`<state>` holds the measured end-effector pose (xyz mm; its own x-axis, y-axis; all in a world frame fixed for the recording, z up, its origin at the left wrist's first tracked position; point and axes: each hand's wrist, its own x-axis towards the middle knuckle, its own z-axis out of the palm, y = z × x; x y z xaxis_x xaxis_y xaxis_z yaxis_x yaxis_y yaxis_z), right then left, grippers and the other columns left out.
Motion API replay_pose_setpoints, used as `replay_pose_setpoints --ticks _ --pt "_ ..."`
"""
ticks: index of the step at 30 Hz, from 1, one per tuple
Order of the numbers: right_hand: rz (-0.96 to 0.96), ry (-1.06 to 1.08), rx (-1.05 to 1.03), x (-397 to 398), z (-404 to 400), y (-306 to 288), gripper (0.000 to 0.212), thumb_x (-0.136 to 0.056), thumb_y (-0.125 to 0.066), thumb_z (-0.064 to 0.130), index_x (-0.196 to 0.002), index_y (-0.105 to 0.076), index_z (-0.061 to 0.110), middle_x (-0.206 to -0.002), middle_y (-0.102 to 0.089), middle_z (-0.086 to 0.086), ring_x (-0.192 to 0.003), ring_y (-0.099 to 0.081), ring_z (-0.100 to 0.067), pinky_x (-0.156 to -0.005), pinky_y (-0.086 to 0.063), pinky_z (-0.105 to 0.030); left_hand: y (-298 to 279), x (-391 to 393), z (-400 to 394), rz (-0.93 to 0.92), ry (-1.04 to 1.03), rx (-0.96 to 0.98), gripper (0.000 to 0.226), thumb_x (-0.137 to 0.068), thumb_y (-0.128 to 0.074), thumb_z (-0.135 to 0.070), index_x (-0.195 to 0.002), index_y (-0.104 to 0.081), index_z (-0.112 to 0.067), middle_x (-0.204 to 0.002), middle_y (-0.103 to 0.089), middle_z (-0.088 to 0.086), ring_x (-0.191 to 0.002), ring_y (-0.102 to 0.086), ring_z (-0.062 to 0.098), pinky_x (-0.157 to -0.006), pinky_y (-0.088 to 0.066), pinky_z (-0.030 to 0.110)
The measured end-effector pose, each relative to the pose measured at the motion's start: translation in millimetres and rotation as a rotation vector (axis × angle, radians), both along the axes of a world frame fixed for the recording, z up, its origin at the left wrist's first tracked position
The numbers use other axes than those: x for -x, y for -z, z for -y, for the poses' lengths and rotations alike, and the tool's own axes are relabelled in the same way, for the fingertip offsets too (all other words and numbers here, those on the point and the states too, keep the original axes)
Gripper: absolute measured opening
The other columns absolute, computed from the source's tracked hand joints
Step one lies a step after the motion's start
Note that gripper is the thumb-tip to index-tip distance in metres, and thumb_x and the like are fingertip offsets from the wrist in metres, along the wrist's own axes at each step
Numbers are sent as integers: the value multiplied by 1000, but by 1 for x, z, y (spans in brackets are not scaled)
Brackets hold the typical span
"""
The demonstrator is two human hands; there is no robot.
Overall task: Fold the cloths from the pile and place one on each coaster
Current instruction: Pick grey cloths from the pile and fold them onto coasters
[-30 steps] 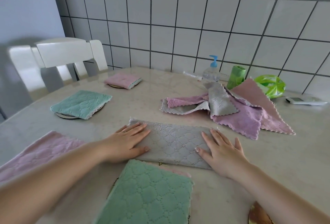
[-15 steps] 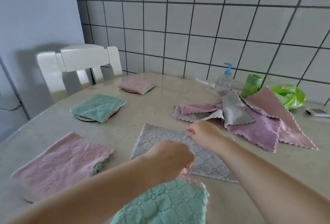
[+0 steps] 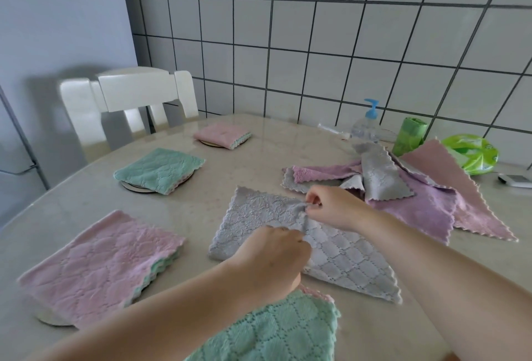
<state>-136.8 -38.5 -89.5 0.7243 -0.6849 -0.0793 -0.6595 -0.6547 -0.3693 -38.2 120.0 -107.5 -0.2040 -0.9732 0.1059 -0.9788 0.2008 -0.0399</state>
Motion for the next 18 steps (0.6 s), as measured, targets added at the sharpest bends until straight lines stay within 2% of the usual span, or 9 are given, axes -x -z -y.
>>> replay_pose_setpoints --ticks 4,6,8,11,13,14,16,17,18 --pt "184 -25 -46 10 0 -27 10 -87 -53 17 -97 -54 18 -64 -47 11 -52 -43 -3 -53 -33 -18 -9 -8 -11 -268 -139 26 13 -91 -43 -20 -98 -54 -23 -90 -55 -9 -78 -55 9 -71 -50 26" --pt "249 -37 -97 14 0 -42 17 -87 -53 11 -102 -57 20 -70 -48 16 -50 -41 1 -53 -33 -14 -14 -12 -17 -453 -225 20 12 -90 -43 -20 -93 -51 -28 -77 -59 -9 -66 -55 6 -62 -48 25" --pt "273 -57 -139 17 -2 -57 29 -88 -50 6 -102 -61 28 -77 -56 14 -51 -38 -8 -52 -34 -17 -13 -17 -17 -645 -275 19 14 -91 -43 -18 -90 -49 -31 -67 -62 -5 -52 -51 5 -50 -41 25" --pt "233 -78 -139 22 -1 -71 43 -89 -46 1 -112 -65 32 -97 -68 9 -59 -47 0 -58 -36 -7 -11 -22 -10 -988 -313 41 15 -94 -42 -12 -90 -49 -24 -79 -67 -5 -57 -60 -4 -59 -53 26" --pt "218 -58 -118 28 -6 -80 43 -91 -46 2 -119 -62 30 -120 -63 14 -90 -55 7 -73 -34 1 -10 -21 -1 -1305 -333 61 15 -95 -39 -6 -91 -50 -15 -85 -62 0 -67 -63 -2 -76 -56 34" --pt "228 -44 -113 32 -9 -83 43 -91 -45 3 -123 -59 29 -116 -64 18 -92 -56 9 -72 -34 3 -13 -19 3 -1477 -356 57 15 -96 -38 -6 -91 -50 -13 -87 -61 4 -70 -64 3 -79 -56 37" --pt "273 -1 -131 45 -15 -84 46 -93 -44 3 -131 -51 27 -76 -62 25 -65 -56 18 -56 -35 2 -17 -12 9 -1739 -365 51 11 -97 -42 -10 -95 -52 -14 -97 -61 8 -75 -65 15 -76 -57 33" --pt "305 18 -145 53 -20 -83 47 -93 -43 2 -134 -48 26 -72 -55 24 -61 -52 23 -56 -34 2 -18 -9 13 -1762 -346 61 10 -95 -47 -12 -100 -54 -18 -104 -62 4 -76 -65 15 -71 -58 29" --pt "327 32 -139 61 -21 -78 48 -93 -44 4 -135 -46 28 -88 -56 24 -74 -52 25 -67 -33 2 -18 -5 18 -1721 -321 68 18 -93 -52 -13 -106 -55 -25 -113 -60 -1 -80 -65 12 -69 -57 27"
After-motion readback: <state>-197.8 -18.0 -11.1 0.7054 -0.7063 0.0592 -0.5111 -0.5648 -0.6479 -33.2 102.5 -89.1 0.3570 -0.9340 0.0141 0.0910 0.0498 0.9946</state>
